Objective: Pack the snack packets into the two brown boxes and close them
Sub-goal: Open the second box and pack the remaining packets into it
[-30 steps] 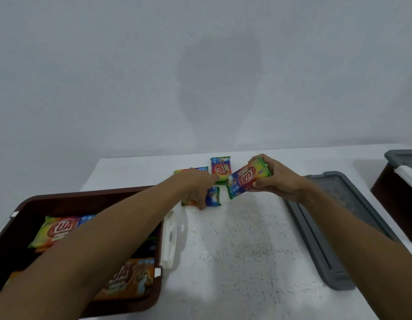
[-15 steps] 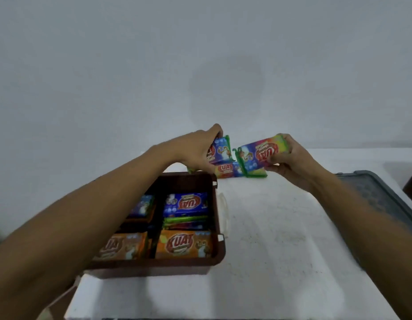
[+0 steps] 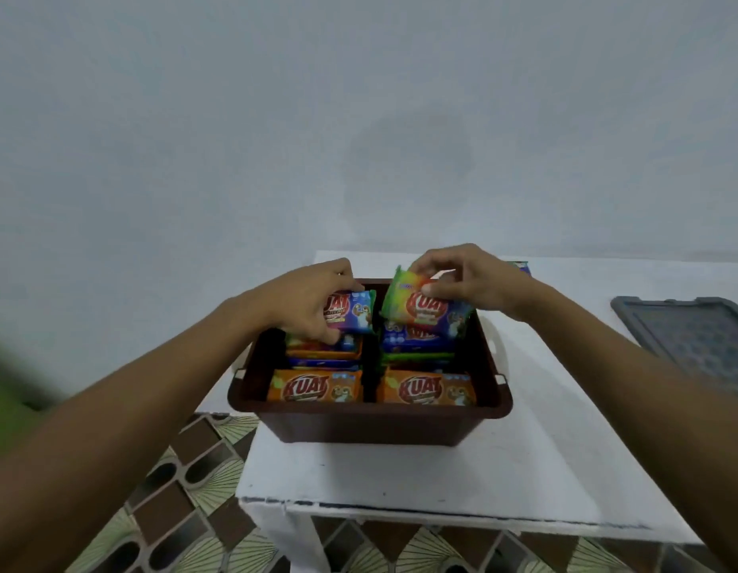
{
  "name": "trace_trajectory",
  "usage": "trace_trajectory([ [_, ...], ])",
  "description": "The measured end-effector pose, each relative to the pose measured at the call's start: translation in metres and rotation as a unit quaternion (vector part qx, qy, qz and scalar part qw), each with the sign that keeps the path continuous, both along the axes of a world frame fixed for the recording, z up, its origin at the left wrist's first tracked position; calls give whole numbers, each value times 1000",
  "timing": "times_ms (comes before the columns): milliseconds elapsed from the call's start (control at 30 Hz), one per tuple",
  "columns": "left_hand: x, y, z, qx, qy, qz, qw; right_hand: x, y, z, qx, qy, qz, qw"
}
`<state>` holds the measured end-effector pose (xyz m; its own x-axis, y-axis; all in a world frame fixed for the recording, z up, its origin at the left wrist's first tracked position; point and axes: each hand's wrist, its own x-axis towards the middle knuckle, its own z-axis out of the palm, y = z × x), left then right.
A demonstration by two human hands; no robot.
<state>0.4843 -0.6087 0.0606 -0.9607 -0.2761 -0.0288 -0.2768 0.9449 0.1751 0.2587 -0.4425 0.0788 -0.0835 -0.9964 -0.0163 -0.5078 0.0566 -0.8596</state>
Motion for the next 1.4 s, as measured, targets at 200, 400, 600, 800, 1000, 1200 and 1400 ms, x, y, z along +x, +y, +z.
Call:
trace_trajectory([
  [200,20,3,-25,-126,-19,-4,992,28,-20,-35,-45,451,-8,891],
  [400,18,0,-29,-117,-22,4,993,35,-9,-46,-55,418,-26,906],
  [600,6,3,-31,-67,-11,37,997,41,-14,-48,29,487,2,873],
  [800,11,4,-34,-71,-7,57,996,41,-12,-48,50,504,-18,862],
  [1000,11,6,-33,-77,-23,63,995,44,-11,-45,50,524,-18,850],
  [1200,12,8,-33,-90,-23,66,993,45,-12,-46,59,534,-12,843],
  [1400,12,12,-31,-113,-23,55,992,47,-10,-48,33,575,-11,817],
])
